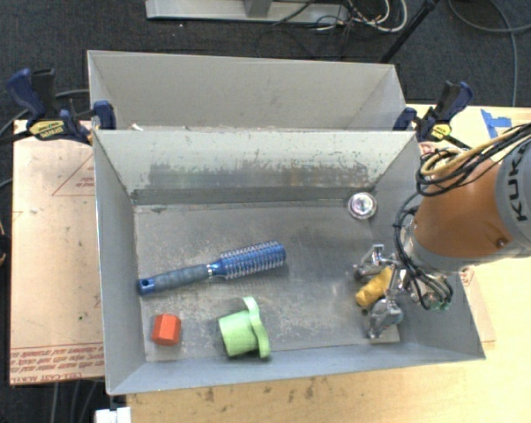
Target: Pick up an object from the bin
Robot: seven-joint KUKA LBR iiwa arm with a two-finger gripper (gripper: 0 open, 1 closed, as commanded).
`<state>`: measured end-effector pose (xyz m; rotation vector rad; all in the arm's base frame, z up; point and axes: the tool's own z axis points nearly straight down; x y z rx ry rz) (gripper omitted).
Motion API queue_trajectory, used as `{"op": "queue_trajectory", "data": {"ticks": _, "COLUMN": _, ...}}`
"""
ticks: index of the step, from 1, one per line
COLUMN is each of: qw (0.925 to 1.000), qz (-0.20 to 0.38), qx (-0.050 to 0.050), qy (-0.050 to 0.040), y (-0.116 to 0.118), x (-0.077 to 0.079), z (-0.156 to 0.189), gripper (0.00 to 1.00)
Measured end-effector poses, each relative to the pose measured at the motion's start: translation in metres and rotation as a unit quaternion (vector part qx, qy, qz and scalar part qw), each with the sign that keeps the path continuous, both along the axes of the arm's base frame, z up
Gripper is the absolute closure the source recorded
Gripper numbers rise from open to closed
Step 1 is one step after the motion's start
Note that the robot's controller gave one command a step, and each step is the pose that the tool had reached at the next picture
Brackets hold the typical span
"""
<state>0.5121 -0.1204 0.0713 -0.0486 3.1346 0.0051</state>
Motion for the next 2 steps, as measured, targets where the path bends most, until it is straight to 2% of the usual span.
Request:
{"op": "queue_trajectory", "data": {"ticks": 1, "qw": 1.0, "qz": -0.003, "qx": -0.002, "qy": 0.0011, "y": -0.031, "x": -0.01, "z": 0.03, "gripper": 0.0}}
{"op": "queue_trajectory", "data": {"ticks": 2, "qw": 1.0, "qz": 0.009, "qx": -0.001, "qy": 0.0023, "y": -0.021, "x": -0.006, "z": 0.029, "gripper": 0.0}}
